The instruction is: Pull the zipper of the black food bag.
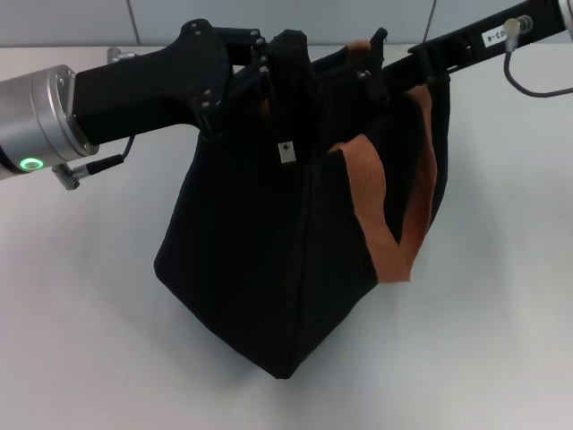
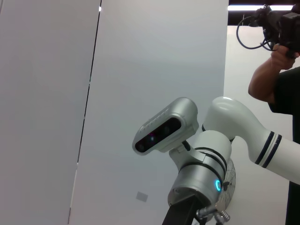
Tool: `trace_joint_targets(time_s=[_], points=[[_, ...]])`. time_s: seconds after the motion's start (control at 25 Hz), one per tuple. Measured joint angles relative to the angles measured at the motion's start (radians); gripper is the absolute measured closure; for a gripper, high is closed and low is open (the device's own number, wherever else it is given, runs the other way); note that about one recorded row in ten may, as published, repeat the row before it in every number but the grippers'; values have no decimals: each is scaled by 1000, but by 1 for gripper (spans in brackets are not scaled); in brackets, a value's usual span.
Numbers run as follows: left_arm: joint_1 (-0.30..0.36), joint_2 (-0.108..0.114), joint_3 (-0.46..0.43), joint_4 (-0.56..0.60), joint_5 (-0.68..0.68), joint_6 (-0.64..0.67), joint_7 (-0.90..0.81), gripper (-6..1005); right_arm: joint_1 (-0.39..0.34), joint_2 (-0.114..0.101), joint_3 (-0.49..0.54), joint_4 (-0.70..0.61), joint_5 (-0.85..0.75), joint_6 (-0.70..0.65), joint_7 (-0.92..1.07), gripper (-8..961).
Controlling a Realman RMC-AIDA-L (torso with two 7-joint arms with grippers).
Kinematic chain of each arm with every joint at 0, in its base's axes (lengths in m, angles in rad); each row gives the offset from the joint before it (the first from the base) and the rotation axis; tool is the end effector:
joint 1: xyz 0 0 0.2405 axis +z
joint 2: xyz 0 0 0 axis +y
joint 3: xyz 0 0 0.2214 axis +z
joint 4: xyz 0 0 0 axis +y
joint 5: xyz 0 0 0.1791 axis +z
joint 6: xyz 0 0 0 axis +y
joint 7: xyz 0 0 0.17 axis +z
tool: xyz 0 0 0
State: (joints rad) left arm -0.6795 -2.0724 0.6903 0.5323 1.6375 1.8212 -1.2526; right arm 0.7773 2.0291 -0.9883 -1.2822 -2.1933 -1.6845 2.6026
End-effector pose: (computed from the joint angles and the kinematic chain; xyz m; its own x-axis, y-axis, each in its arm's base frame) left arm -0.1098 0.3008 0.0235 0.5724 0.0699 0.8170 0.1726 -0.9843 -0.0368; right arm 0.0903 0.3414 0.0396 0.6905 -0.6904 -0.2159 -0.7193 -0.6870 -0.1035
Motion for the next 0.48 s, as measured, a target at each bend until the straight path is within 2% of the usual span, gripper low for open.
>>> trace_joint_targets(time_s=[0.48], points=[[3, 3, -7, 1, 0, 0, 3, 899, -24, -9, 93, 3, -85, 17, -14, 944]])
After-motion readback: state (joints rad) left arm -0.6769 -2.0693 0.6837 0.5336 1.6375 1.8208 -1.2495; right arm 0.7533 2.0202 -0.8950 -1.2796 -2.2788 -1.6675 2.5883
